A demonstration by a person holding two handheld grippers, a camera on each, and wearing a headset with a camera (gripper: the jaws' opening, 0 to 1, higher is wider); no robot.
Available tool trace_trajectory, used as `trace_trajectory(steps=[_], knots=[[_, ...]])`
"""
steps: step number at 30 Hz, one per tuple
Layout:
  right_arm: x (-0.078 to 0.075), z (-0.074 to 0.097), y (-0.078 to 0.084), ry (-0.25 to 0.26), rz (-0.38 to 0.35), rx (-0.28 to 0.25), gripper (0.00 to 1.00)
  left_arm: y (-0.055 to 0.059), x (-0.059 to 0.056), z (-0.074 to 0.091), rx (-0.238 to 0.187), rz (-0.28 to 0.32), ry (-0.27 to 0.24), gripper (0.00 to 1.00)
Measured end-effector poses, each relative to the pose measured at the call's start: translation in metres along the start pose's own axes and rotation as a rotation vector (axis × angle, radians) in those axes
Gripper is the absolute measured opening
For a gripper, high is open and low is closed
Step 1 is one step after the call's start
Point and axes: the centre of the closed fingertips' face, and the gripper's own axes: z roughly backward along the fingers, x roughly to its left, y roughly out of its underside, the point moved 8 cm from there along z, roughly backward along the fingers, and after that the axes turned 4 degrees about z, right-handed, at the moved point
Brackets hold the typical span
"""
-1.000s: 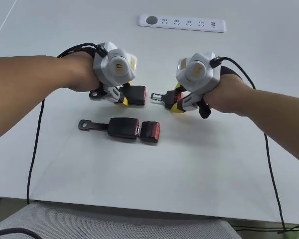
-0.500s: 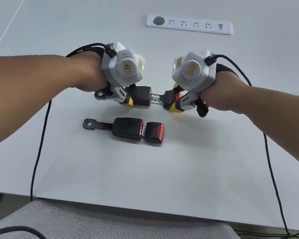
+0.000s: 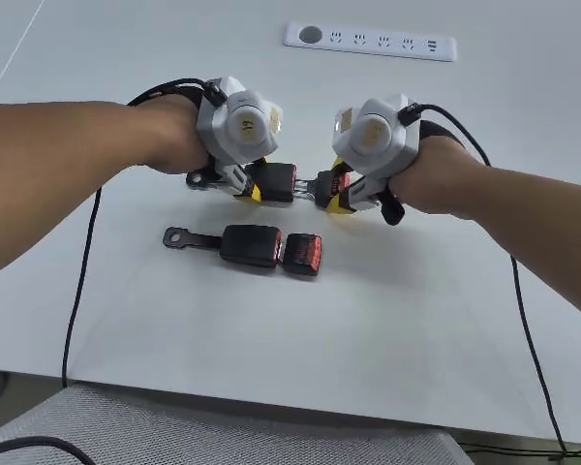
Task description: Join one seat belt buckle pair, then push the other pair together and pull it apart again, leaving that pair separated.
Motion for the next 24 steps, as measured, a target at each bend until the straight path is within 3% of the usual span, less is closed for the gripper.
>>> trace_trajectory(steps=[9,24], knots=[[-0.003,-0.003,0.002,-0.017,-0.02,-0.044,0.33,-0.001,-0.001,0.003,-0.027,-0.028,0.01,0.32],[-0.007,-0.011,-0.003,-0.013,-0.043,-0.063,0.31,0.002,0.003,0.001,-0.044,-0.025,0.011,0.31]])
